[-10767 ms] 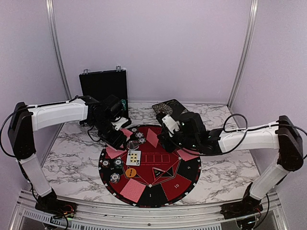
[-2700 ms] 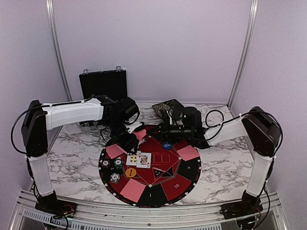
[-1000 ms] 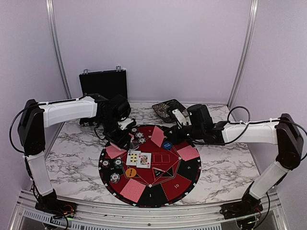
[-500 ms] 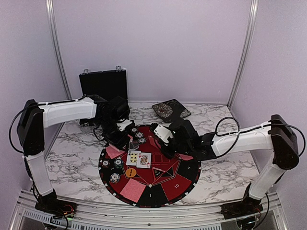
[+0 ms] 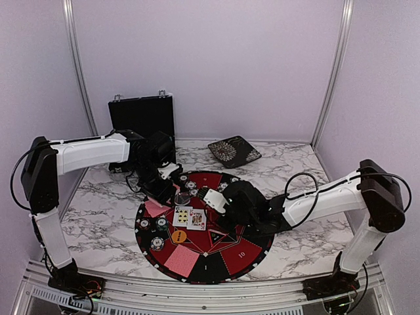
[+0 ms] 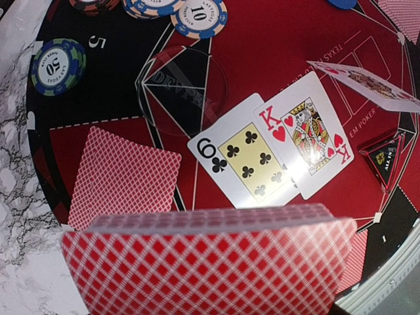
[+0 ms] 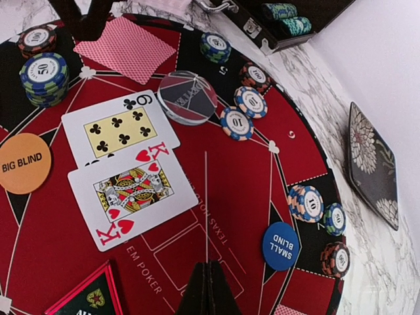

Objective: Distribute texas hold em gaming equipment
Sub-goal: Flop the poker card in the community card area.

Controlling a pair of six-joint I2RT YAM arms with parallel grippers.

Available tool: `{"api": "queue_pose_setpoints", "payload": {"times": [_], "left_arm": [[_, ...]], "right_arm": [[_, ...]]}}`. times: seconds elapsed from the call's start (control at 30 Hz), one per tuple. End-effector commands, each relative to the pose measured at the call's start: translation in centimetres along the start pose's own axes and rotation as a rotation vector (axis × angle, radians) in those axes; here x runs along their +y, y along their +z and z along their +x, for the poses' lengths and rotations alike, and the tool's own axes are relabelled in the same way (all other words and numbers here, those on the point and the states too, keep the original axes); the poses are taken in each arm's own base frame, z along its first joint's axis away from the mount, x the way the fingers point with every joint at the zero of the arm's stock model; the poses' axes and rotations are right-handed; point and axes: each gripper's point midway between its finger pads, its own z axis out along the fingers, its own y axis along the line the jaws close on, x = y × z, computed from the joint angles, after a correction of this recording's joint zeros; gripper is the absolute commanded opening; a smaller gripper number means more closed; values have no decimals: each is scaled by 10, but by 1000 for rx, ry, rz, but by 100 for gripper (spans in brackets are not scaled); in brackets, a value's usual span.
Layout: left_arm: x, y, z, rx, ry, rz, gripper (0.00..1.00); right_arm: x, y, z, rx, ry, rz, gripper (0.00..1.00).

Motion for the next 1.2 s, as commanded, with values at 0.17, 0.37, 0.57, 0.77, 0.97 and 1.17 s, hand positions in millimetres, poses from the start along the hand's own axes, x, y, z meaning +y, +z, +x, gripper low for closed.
{"api": "queue_pose_setpoints", "payload": {"times": [0.17, 0.37, 0.57, 0.77, 0.97, 1.17], "left_arm": [[-2, -13, -6, -52, 24, 12, 34], [-2, -12, -6, -51, 25, 15, 34], [-2, -11, -6, -50, 25, 17, 34], [-2, -11, -6, -50, 24, 19, 34], [-2, -10, -6, -49, 22, 20, 34], [-2, -11, -5, -49, 22, 19, 35]], "right_arm": [[24, -9, 17, 39, 31, -63, 22], [29, -20, 21, 37, 127, -106, 36], [-2, -26, 19, 42, 407, -148, 37], [-22, -16, 42, 147, 572, -133, 25], [-16, 0, 53, 206, 648, -169, 14], [-13, 19, 64, 249, 692, -148, 7]]}}
